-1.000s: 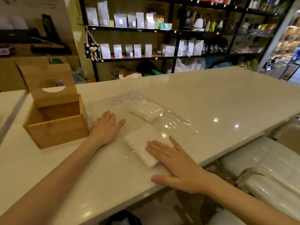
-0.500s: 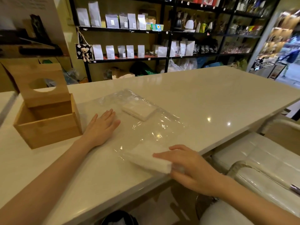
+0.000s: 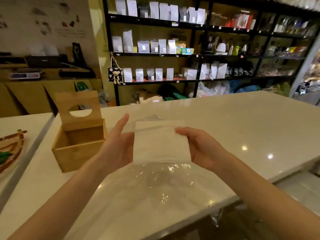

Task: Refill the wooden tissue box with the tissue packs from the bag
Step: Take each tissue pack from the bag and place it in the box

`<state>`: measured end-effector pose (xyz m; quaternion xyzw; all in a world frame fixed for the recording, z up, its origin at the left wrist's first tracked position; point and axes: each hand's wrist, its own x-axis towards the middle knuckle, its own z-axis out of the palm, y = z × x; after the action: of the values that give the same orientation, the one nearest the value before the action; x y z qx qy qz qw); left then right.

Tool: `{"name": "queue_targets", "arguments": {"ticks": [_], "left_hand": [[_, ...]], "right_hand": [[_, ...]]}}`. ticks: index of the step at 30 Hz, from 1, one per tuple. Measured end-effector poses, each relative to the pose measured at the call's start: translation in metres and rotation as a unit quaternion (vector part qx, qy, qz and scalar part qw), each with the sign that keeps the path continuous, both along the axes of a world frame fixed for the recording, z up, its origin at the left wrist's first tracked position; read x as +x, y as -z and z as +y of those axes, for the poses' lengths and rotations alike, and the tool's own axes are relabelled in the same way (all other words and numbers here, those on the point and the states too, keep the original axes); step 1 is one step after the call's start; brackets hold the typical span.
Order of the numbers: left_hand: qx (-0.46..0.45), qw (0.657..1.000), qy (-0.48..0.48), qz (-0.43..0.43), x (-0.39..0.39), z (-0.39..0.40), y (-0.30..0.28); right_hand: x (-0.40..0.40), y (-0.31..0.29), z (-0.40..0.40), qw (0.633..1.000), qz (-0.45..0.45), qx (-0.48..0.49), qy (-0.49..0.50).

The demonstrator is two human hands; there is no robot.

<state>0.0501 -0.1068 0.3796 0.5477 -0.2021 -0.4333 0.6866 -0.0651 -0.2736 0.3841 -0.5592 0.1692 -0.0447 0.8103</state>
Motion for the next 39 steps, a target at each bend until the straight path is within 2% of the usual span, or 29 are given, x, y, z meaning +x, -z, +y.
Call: {"name": "queue_targets", "arguments": {"ticks": [3, 7, 13, 20, 26, 30, 32, 36, 39], "left_hand": [[-0.002, 1.000, -0.001, -0.010, 0.013, 0.021, -0.002], [0.091, 0.989, -0.086, -0.074, 0.029, 0.045, -0.008], [0.152, 0.962, -0.219, -0.066, 0.064, 0.080, -0.013], [0.222, 0.920, -0.314, -0.081, 0.108, 0.106, -0.018], [0.264, 0.901, -0.326, -0.108, 0.128, 0.111, -0.019], [0.294, 0.877, -0.353, -0.143, 0.137, 0.109, -0.018], [0.302, 0.869, -0.357, -0.158, 0.141, 0.106, -0.018], [0.346, 0.834, -0.382, -0.196, 0.148, 0.102, -0.013], [0.358, 0.830, -0.377, -0.202, 0.151, 0.103, -0.011]], "right_hand": [[0.029, 0.002, 0.005, 0.998, 0.025, 0.034, -0.048], [0.065, 0.004, 0.020, 0.992, 0.047, 0.033, -0.111], [0.122, 0.003, 0.047, 0.979, 0.045, 0.029, -0.198], [0.178, 0.000, 0.072, 0.971, 0.018, -0.056, -0.233], [0.209, -0.006, 0.075, 0.960, 0.019, -0.209, -0.188], [0.219, -0.004, 0.075, 0.932, 0.028, -0.337, -0.128], [0.222, -0.001, 0.074, 0.926, 0.025, -0.359, -0.115], [0.226, 0.004, 0.071, 0.924, 0.019, -0.361, -0.124], [0.231, 0.010, 0.071, 0.911, -0.001, -0.399, -0.106]]}}
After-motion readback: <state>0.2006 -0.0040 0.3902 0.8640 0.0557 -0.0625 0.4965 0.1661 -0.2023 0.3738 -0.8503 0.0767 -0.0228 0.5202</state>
